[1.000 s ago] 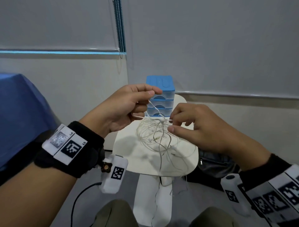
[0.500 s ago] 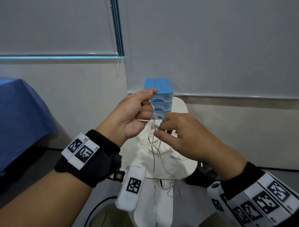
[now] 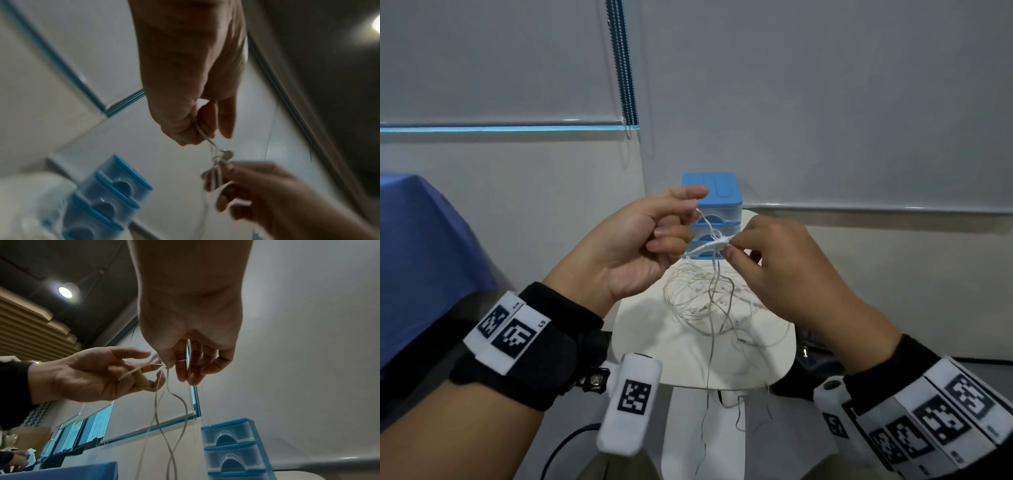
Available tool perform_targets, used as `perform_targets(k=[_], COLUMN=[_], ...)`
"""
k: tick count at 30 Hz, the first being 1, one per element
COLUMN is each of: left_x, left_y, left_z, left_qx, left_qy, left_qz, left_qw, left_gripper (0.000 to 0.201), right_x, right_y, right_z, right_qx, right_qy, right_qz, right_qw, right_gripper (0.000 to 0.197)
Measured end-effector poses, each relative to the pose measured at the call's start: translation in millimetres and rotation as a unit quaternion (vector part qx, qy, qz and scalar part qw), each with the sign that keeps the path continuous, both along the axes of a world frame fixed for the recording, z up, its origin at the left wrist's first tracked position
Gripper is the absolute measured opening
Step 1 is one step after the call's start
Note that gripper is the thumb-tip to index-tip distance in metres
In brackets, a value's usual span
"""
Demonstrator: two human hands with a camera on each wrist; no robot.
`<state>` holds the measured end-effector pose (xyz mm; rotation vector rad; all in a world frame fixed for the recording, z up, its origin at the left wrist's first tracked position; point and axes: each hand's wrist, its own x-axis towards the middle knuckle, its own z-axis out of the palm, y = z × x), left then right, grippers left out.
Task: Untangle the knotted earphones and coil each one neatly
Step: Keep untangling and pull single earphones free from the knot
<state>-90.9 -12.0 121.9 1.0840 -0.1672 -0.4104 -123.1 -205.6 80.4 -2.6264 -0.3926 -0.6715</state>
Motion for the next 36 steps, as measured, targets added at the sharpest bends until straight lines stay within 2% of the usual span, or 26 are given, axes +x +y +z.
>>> perform_targets(k=[2,4,6,7,9,13,15,19,21,23,26,28,30,34,36], left_x=[-1,-7,-15,-16,-16,-9,-9,-9,-8,-4,-3,-5,-7,-7,-8], left_y=[1,1,0,-1,-5,-5,-5,-7,-8,-9,-12,-14,-15,-11,-6], left_z=[-6,-12,-19,-22,-26,-21,-17,-16,-14,-11,-8,-6,0,6,6], left_qx=[0.121,0.246,0.326,0.349,0.364,0.370,0.355,0.283,0.242,0.203,0.179,0.173,0.169,0.179,0.184], left_qy=[-0.095,-0.200,-0.282,-0.315,-0.357,-0.383,-0.382,-0.317,-0.299,-0.280,-0.274,-0.282,-0.287,-0.302,-0.307], left_qz=[0.014,0.022,0.032,0.040,0.073,0.144,0.143,0.137,0.142,0.148,0.137,0.122,0.115,0.117,0.112], left_qw=[0.988,0.948,0.902,0.882,0.857,0.834,0.841,0.895,0.912,0.927,0.935,0.936,0.936,0.929,0.927], left_gripper=[0.024,0.028,0.037,0.039,0.029,0.011,0.011,0.018,0.019,0.019,0.020,0.021,0.021,0.022,0.021], right_x=[2,3,2,2,1,-2,-4,-5,-7,-9,-10,-8,-7,-7,-10], right_y=[-3,-6,-8,-8,-8,-10,-13,-17,-19,-20,-17,-12,-5,8,11], right_z=[1,3,4,6,8,13,13,8,4,1,-3,-8,-13,-21,-21], right_qx=[0.062,0.110,0.144,0.157,0.182,0.190,0.143,0.043,0.081,0.177,0.332,0.404,0.407,0.360,0.361], right_qy=[-0.015,-0.024,-0.017,-0.008,0.015,0.035,0.024,0.051,0.075,0.103,0.146,0.166,0.198,0.255,0.244], right_qz=[0.013,0.009,0.017,0.025,0.041,0.059,0.056,0.098,0.123,0.151,0.203,0.215,0.220,0.238,0.236], right_qw=[0.998,0.994,0.989,0.987,0.982,0.979,0.988,0.993,0.986,0.967,0.909,0.873,0.864,0.866,0.869], right_gripper=[0.031,0.029,0.030,0.029,0.029,0.028,0.027,0.018,0.011,0.007,0.030,0.045,0.046,0.014,0.012])
